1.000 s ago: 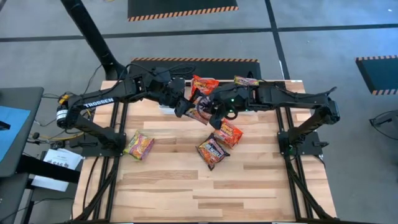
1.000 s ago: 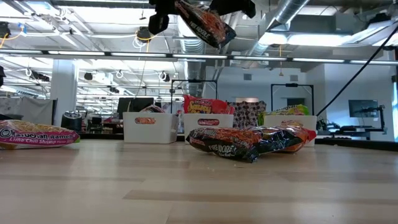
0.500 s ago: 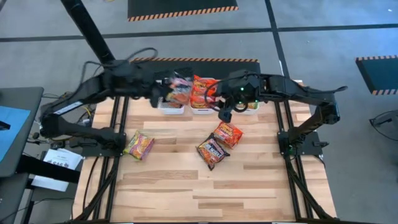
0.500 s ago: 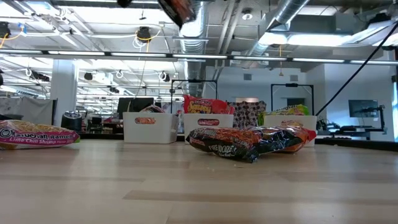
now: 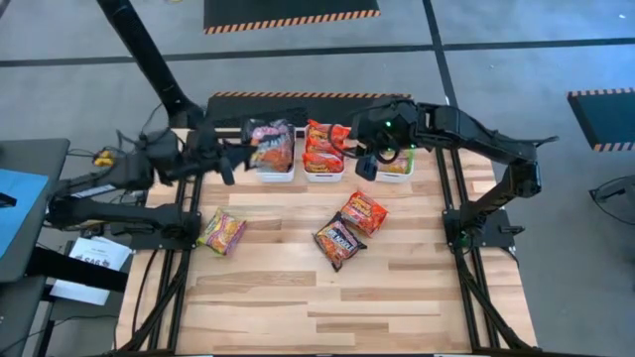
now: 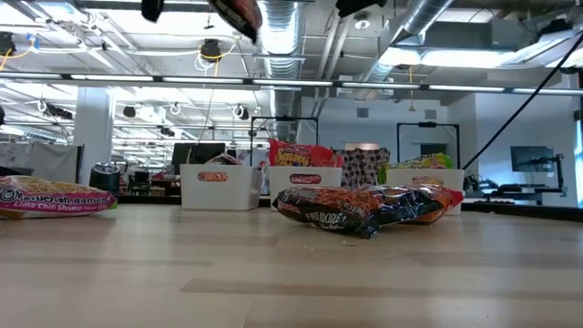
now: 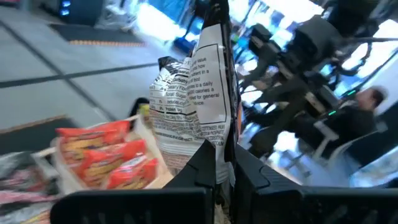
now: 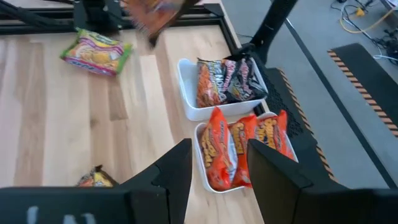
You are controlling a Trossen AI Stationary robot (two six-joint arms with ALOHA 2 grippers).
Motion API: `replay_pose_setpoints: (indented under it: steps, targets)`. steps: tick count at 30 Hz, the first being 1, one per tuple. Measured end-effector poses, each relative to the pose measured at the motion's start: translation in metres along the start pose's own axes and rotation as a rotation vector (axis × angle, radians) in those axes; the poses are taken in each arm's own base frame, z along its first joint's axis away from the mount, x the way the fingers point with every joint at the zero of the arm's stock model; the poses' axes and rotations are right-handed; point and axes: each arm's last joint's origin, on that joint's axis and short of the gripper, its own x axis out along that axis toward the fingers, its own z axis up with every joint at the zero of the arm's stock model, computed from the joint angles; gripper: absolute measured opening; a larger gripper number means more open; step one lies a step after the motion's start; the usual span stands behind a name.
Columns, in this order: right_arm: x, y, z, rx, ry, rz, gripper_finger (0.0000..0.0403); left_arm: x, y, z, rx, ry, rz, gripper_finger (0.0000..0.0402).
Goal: Sort Maruchan noodles
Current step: Put the black noodle pack into the left white bin
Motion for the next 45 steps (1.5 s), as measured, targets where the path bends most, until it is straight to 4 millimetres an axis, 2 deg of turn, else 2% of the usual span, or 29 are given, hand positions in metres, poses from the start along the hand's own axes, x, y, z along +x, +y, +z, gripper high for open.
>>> replay_pose_setpoints:
  steps: [6,12,17,22,27,34,45]
  targets:
    - [0.001,-0.011,-0.001,0.025,0.003,-0.029,0.0178,0.013,0.027,-0.052,-0.020,-0.092,-0.034,0.0005]
    - [0.002,-0.017,-0.001,0.064,0.002,-0.046,0.0176,0.020,0.056,-0.086,-0.032,-0.165,0.001,0.0008]
    - [0.002,-0.019,-0.001,0.078,0.001,-0.050,0.0175,0.023,0.087,-0.113,-0.046,-0.144,0.098,0.0009]
    - [0.002,-0.018,-0.001,0.080,-0.006,-0.050,0.0175,0.022,0.111,-0.125,-0.057,-0.110,0.153,0.0010]
    - [0.002,-0.018,-0.001,0.120,-0.007,-0.050,0.0175,0.023,0.129,-0.125,-0.033,-0.083,0.181,0.0010]
    - [0.002,-0.019,0.000,0.159,-0.016,-0.051,0.0175,0.033,0.152,-0.129,-0.043,0.013,0.171,0.0011]
    - [0.002,-0.019,0.003,0.166,-0.044,-0.053,0.0175,0.051,0.182,-0.136,-0.066,0.067,0.159,0.0011]
